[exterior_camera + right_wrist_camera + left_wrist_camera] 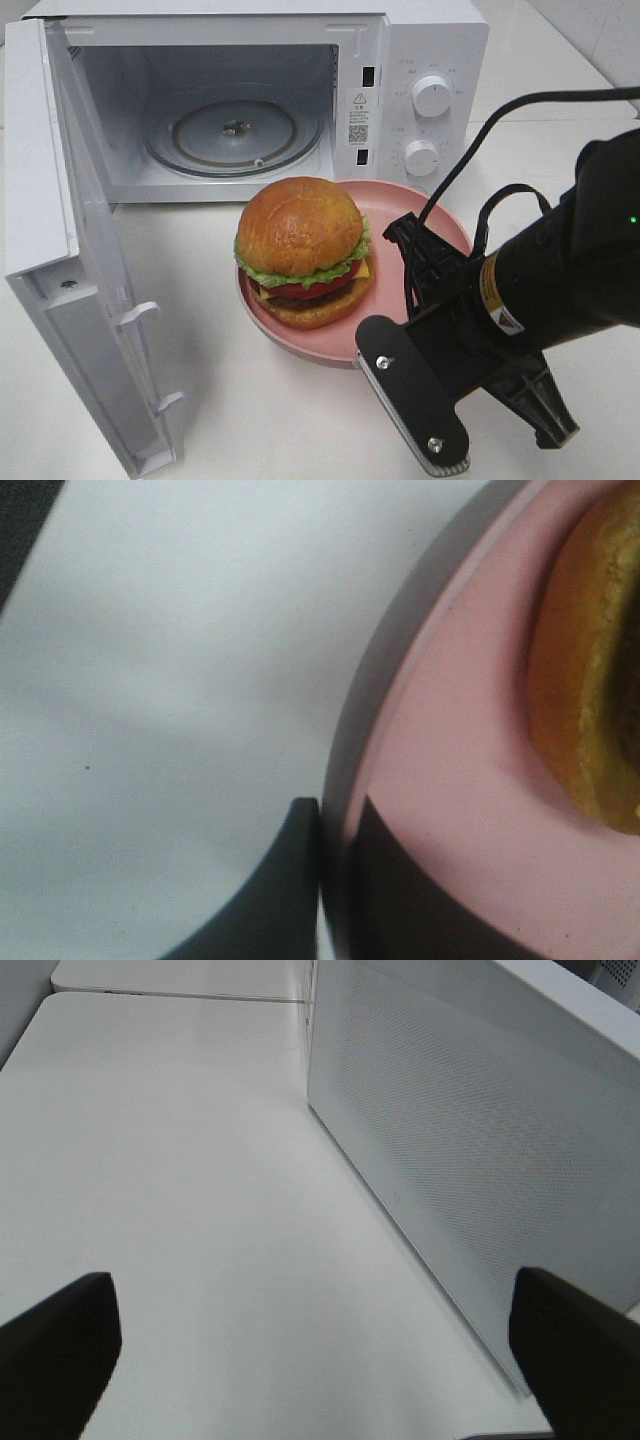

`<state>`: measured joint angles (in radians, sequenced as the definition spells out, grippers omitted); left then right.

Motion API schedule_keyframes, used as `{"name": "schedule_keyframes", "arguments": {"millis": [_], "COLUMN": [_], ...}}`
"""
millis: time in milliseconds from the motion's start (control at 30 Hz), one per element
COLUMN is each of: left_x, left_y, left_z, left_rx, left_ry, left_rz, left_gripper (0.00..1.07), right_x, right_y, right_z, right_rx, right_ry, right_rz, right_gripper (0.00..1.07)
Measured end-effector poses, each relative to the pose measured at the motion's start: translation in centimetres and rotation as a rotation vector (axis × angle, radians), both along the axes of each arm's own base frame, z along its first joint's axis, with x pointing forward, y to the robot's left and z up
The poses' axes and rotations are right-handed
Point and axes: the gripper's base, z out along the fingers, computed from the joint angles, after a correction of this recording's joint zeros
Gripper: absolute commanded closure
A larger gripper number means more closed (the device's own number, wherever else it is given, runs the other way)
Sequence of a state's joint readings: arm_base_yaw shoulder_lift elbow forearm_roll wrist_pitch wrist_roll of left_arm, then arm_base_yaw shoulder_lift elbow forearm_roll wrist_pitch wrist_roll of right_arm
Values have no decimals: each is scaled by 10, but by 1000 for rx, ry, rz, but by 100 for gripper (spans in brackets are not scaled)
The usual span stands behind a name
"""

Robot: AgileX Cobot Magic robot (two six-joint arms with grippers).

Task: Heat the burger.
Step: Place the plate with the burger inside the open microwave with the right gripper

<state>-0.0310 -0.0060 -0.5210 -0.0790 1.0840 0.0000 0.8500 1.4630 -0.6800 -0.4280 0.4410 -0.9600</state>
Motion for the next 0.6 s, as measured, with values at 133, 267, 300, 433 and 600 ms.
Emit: {"name": "schedule_keyframes", "arguments": {"millis": [133,267,300,433,600], "left_x": [0,0,0,0,0], "left_y": [0,0,0,0,0], "left_z": [0,0,0,0,0], "left_rx": [0,0,0,0,0], "left_ry": [0,0,0,0,0], "left_rz": [0,0,0,0,0], "left_gripper": [9,9,9,9,9], "right_x": [7,15,15,19,22], "right_y": [-1,-2,-2,-1,0], "right_z": [4,9,9,14,18], "right_rx": [15,35,35,70,115], "right_ry": [-5,4,4,28,39], "right_rz": [-2,3,3,23,40], "right_gripper": [107,107,107,107,107]}}
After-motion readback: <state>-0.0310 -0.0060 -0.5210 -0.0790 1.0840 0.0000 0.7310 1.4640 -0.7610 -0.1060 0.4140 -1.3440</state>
